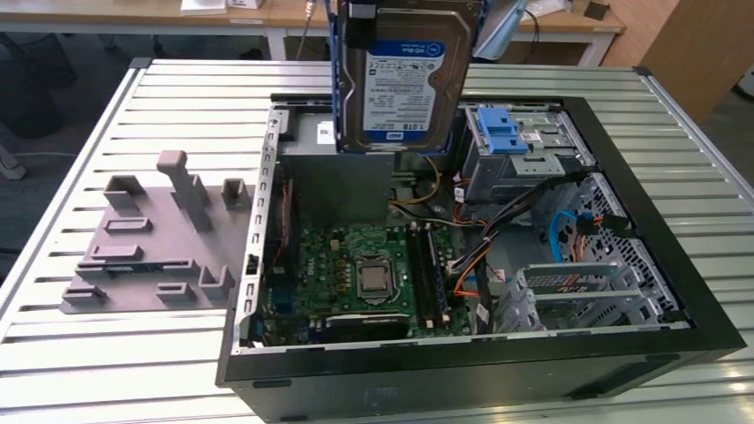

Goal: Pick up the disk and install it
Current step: 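Insert the disk into the insertion slot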

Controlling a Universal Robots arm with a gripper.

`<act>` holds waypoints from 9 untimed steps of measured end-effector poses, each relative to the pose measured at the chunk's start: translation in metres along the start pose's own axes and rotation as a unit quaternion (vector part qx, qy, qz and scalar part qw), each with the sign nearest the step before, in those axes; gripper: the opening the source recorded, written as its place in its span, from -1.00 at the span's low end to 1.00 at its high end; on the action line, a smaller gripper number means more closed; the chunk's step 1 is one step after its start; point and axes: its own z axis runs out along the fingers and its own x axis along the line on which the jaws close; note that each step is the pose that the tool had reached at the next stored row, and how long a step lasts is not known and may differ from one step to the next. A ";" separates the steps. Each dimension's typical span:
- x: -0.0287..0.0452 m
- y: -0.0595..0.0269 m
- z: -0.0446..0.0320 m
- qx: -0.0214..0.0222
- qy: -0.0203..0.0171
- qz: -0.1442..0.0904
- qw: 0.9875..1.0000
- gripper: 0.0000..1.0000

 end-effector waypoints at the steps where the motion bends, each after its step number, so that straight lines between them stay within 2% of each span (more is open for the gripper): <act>1: 0.0009 -0.0004 0.0001 0.000 0.000 0.000 1.000 -0.26; 9: 0.0060 -0.0029 0.0007 0.000 0.000 0.000 1.000 -0.26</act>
